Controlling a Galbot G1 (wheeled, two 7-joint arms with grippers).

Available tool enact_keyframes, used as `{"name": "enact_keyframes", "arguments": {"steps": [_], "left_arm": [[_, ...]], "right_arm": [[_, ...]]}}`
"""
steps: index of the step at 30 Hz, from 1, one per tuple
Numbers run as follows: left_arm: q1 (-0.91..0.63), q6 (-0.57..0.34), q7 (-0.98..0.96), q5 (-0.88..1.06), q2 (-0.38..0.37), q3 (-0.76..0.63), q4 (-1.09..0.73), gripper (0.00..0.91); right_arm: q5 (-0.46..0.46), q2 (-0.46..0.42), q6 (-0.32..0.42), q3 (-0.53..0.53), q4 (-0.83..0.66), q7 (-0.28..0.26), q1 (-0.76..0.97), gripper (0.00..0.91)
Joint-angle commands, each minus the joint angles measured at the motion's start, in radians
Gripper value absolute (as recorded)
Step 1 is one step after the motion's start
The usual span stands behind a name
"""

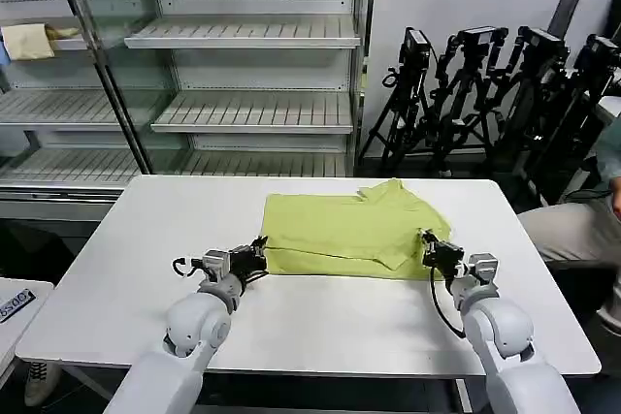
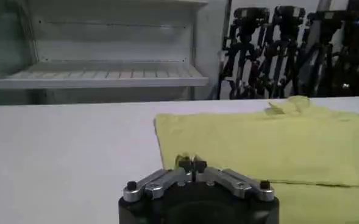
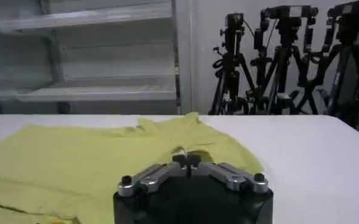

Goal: Fold and organize the clothes.

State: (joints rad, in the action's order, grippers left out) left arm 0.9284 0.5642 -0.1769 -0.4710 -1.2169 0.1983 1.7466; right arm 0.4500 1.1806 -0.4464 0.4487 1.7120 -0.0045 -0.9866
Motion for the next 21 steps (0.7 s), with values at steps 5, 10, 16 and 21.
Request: {"name": "enact_keyframes", "arguments": {"steps": [5,10,16,21], "left_arm": [[0.001,-0.002,0.005,0.028,0.009,0.007,0.010,0.907],[0.085,0.013,-0.007,-0.003,0.054,0.019,0.142,0.907],[0.140,0.014,-0.053,-0.030,0.081,-0.024,0.180,0.907],[0.126,0.016,-0.114,-0.032,0.074,-0.043,0.146,0.867]], "right_arm": [[-0.012,0.008,0.002,0.000,-0.027,-0.001,0.018,0.907],[-0.004,-0.042,-0.027,0.047,0.069,0.006,-0.090,0.907],[0.009,-0.099,-0.077,0.132,0.166,0.021,-0.251,0.907],[0.018,-0.096,-0.099,0.149,0.169,0.025,-0.273,0.846]]}}
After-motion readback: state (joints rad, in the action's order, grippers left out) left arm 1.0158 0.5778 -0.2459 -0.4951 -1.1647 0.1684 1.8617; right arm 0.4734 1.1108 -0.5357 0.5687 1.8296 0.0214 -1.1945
